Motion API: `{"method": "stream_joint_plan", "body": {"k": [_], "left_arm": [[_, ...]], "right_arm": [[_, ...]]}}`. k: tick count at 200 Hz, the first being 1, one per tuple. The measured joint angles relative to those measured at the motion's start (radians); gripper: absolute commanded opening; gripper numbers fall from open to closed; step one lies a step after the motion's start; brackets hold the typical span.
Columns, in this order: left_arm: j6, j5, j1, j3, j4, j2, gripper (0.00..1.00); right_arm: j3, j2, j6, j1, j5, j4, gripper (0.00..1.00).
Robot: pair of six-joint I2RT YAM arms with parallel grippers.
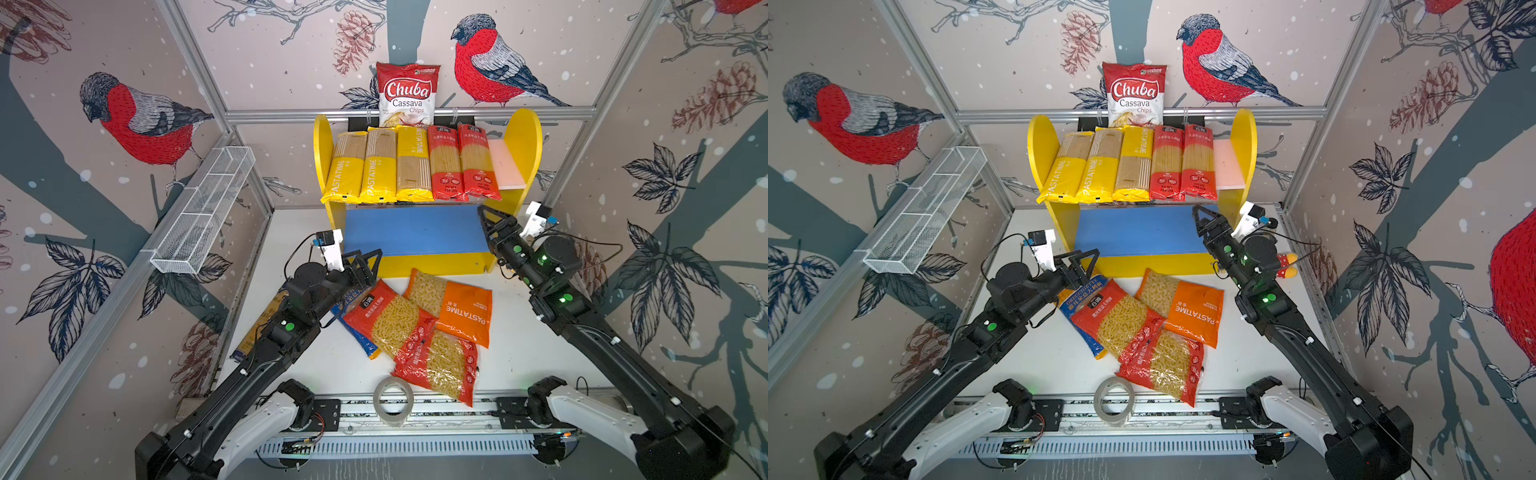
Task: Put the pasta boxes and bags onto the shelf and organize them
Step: 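Open the right gripper and withdraw both grippers from the shelf, then lower the left gripper to the blue-and-gold spaghetti package while the right moves to the bags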
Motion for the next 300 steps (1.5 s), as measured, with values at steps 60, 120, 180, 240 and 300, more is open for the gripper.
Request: {"method": "stream_joint_plan", "body": {"k": [60,120,180,240,300], "left_arm": [[-0.077,-0.151,0.164,-0.185,-0.174,-0.085,0.86],[-0.158,-0.075,0.546,-0.253,-0.200,0.029,0.88],[-0.130,-0.098,0.833,-0.186,-0.185,0.234,0.91],[-0.223,-0.221,0.856,-0.234,-0.166,0.361,0.90],[-0.275,-0.247,0.801,-0.306,0.022,0.401,0.87]], "right_arm": [[-0.210,-0.048,-0.077,0.188,0.046,0.001,0.71],[-0.194,0.154,-0.106,0.372,0.074,-0.045,0.69],[-0.190,0.183,-0.116,0.381,0.069,-0.044,0.69],[-0.223,0.122,-0.131,0.354,0.063,-0.048,0.69],[-0.235,0.072,-0.136,0.325,0.056,-0.071,0.69]]}}
